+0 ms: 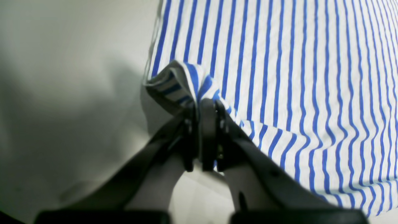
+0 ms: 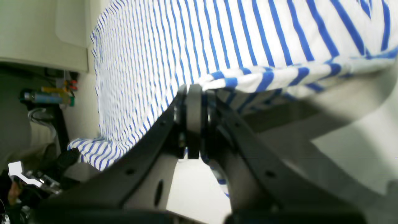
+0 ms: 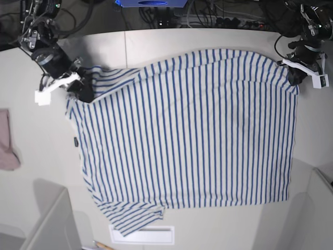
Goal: Fold the T-shirt properly
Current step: 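Lower the held shoulder edge back onto the shirt, folding it over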
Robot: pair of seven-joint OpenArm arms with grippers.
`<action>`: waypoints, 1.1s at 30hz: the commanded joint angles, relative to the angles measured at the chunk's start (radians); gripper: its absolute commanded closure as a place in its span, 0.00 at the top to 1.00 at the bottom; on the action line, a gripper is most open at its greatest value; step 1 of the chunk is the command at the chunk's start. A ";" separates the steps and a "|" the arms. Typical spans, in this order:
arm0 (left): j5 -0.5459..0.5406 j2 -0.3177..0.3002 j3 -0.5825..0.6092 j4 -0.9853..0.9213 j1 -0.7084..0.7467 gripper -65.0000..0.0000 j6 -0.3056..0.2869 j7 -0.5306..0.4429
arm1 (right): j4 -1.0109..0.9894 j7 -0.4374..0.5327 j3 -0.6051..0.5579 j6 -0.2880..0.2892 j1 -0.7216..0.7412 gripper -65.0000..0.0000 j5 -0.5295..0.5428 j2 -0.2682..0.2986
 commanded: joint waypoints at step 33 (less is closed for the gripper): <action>0.128 -0.035 0.043 -0.041 -0.222 0.00 0.055 -0.018 | -0.384 -0.124 -0.011 -0.003 0.423 0.00 0.017 0.076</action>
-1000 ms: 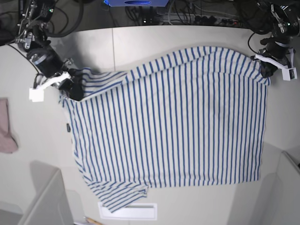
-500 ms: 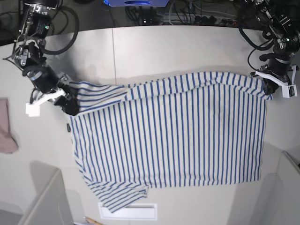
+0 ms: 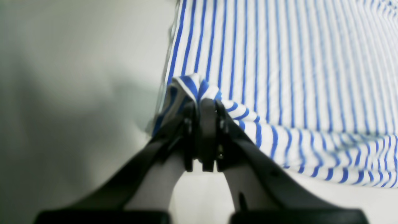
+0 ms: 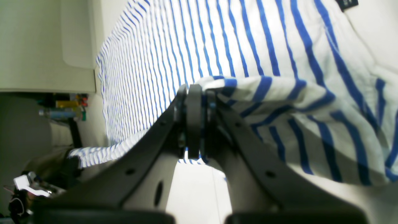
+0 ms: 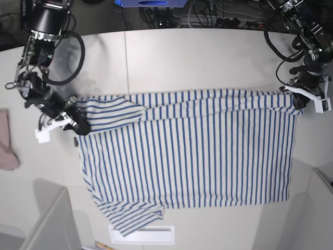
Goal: Fold the T-shirt properly
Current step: 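Lower the held shoulder edge back onto the shirt, folding it over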
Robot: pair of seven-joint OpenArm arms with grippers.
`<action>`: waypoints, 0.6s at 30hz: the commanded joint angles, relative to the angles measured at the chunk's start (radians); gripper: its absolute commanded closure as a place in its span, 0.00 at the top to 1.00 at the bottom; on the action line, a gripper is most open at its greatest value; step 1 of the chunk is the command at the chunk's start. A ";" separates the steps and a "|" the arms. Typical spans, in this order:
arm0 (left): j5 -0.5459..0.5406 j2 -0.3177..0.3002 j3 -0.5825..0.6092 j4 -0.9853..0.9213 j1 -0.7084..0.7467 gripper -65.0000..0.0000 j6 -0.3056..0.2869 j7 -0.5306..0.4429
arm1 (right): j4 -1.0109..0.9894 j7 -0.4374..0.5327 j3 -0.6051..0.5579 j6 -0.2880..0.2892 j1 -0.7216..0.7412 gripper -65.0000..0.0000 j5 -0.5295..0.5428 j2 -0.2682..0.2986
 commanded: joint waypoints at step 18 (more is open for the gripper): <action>0.110 -0.015 -0.002 -0.091 -0.129 0.00 0.009 -0.026 | -0.169 0.018 -0.104 0.020 0.195 0.00 -0.133 0.041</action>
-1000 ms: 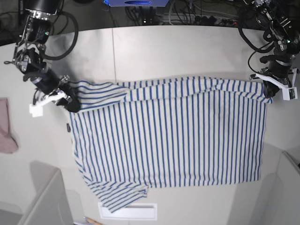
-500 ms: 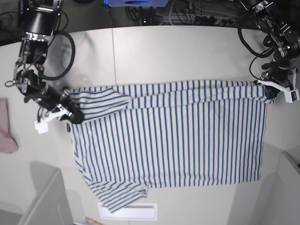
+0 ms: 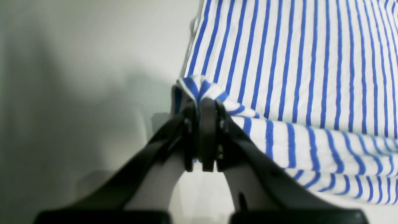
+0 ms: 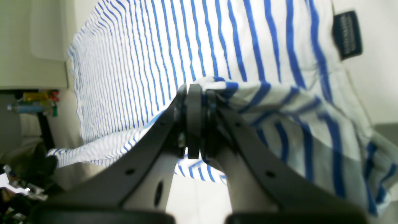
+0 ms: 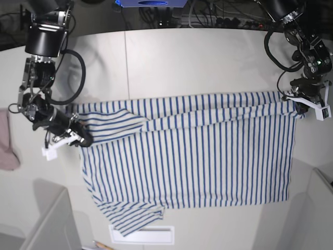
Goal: Fold the T-shirt properly
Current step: 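Lower the held shoulder edge back onto the shirt, folding it over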
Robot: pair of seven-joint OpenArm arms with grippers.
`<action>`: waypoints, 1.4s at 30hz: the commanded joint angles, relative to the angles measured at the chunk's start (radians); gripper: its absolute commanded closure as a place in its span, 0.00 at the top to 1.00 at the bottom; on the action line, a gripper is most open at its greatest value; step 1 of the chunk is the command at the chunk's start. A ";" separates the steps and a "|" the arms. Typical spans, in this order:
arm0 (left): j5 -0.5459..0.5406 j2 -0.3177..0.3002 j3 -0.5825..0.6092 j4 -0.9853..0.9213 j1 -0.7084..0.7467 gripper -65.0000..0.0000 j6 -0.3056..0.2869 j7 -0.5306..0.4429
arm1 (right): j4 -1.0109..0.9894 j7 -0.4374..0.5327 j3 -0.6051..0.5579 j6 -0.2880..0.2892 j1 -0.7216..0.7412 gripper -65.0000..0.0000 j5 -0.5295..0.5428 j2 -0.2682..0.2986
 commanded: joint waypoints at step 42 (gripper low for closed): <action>0.133 -0.017 0.056 -0.123 -0.152 0.00 -0.003 -0.025 | -0.210 0.108 -0.115 0.004 0.146 0.00 0.007 0.035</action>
